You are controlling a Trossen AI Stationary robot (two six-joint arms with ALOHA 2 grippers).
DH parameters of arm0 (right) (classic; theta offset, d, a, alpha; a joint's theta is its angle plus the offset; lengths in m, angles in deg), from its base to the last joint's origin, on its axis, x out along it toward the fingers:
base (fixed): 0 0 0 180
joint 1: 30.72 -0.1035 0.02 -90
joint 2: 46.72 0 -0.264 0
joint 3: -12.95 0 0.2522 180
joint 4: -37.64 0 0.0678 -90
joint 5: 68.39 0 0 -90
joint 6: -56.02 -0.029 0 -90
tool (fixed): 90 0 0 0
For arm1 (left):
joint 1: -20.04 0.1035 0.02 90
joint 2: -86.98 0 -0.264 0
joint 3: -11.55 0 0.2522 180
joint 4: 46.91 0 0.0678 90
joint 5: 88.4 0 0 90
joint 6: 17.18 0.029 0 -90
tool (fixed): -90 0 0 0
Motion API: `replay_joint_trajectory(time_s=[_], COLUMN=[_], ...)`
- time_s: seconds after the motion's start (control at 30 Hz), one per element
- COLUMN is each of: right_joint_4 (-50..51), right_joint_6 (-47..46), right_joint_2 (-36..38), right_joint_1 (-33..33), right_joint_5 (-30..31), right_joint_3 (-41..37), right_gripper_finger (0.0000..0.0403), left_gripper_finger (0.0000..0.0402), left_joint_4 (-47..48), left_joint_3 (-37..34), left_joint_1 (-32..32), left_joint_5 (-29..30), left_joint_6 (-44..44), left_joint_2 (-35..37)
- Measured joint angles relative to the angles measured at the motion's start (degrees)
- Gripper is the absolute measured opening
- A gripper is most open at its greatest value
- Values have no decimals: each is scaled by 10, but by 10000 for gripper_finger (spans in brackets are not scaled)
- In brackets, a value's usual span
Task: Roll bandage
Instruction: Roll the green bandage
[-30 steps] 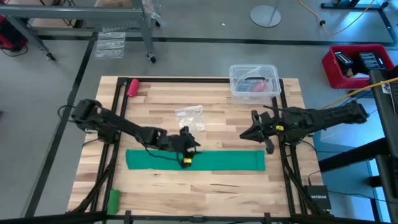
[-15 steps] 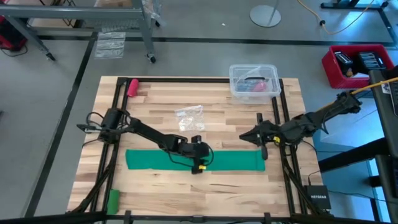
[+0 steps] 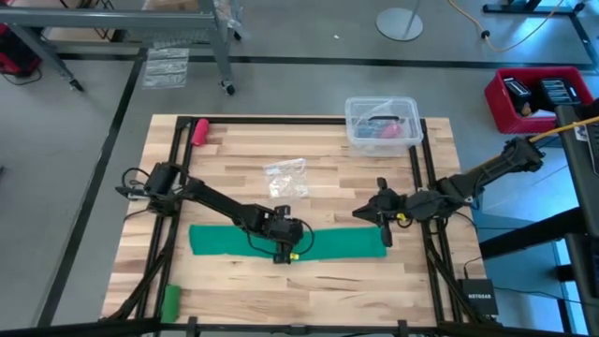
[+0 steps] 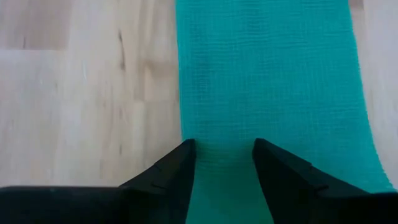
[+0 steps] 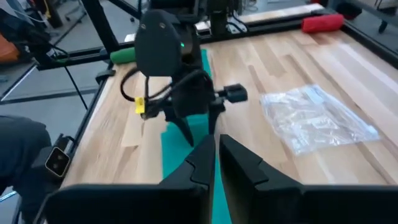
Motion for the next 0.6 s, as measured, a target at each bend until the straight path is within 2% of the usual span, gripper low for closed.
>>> replay_joint_trajectory(time_s=[0.13, 0.27, 0.47, 0.6], right_joint_4=[89, 202, 315, 322], right_joint_6=[-43, -138, -240, -252], right_joint_2=[-7, -41, -108, -121], right_joint_1=[0, 0, 0, 0], right_joint_5=[0, -29, -97, -115], right_joint_3=[57, 102, 105, 105], right_gripper_finger=[28, 28, 28, 28], left_gripper_finger=[159, 159, 159, 159], left_joint_4=[-38, -27, -44, -114], left_joint_3=[4, 5, 5, 4], left_joint_1=[-3, -2, -2, 5], left_joint_5=[13, 16, 20, 8], left_joint_6=[2, 2, 2, 6], left_joint_2=[46, 72, 77, 65])
